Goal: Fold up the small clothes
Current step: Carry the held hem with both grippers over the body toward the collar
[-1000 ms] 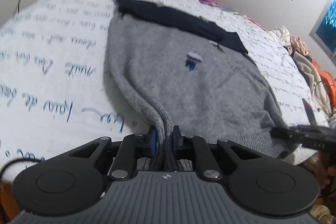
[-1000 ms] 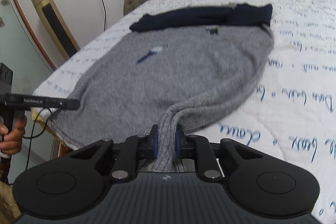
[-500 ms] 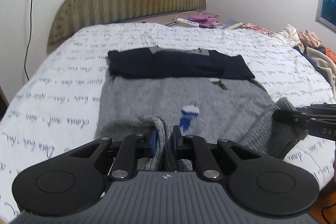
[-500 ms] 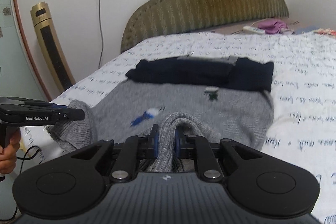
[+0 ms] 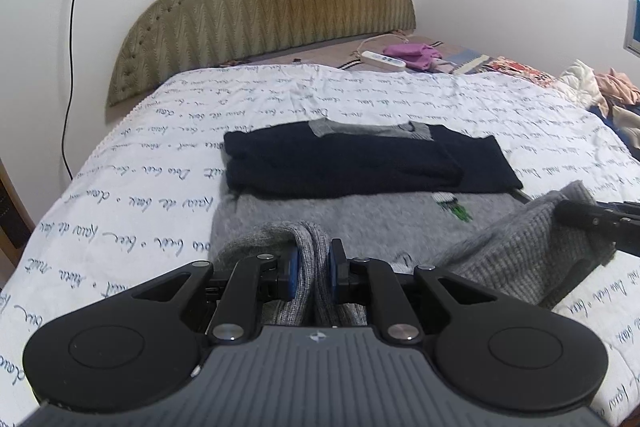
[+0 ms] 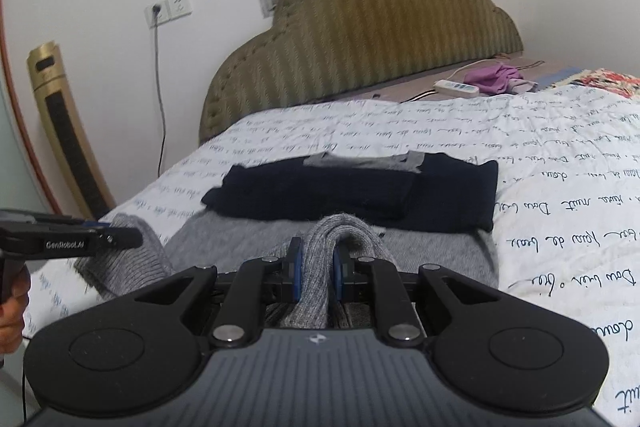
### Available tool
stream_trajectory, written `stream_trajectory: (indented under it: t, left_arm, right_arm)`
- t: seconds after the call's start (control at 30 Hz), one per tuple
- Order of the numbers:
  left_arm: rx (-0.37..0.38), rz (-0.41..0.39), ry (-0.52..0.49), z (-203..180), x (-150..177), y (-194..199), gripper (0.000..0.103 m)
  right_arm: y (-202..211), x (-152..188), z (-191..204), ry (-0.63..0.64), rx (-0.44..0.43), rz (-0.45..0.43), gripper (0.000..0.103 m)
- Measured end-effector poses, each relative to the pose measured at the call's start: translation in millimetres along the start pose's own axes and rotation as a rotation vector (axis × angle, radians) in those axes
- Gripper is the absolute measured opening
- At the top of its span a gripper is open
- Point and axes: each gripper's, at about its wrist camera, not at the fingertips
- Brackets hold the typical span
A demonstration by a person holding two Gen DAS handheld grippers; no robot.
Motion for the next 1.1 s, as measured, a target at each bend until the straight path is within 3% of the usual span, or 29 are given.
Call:
stream_trajectory:
  t: [0.47, 1.1]
  left_arm:
    - [-0.062, -0.038, 0.023, 6.1, -34.1, -31.9, 0.015]
    - [-0.099, -0.027, -0.013, 5.7, -70.4, -100.9, 0.015]
  right_arm:
    - [-24.6, -21.7, -25.2, -0.091, 0.044, -0.060, 0.015]
    - [-84.0, -41.4, -58.6, -0.189, 0.094, -0.058, 0.015]
Point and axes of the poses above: each gripper's, at about its wrist camera, not at the fingertips, and y roughly against the way its jaws point, z to its left, x to its underside, and after that the axes turned 12 degrees about -z, right-handed
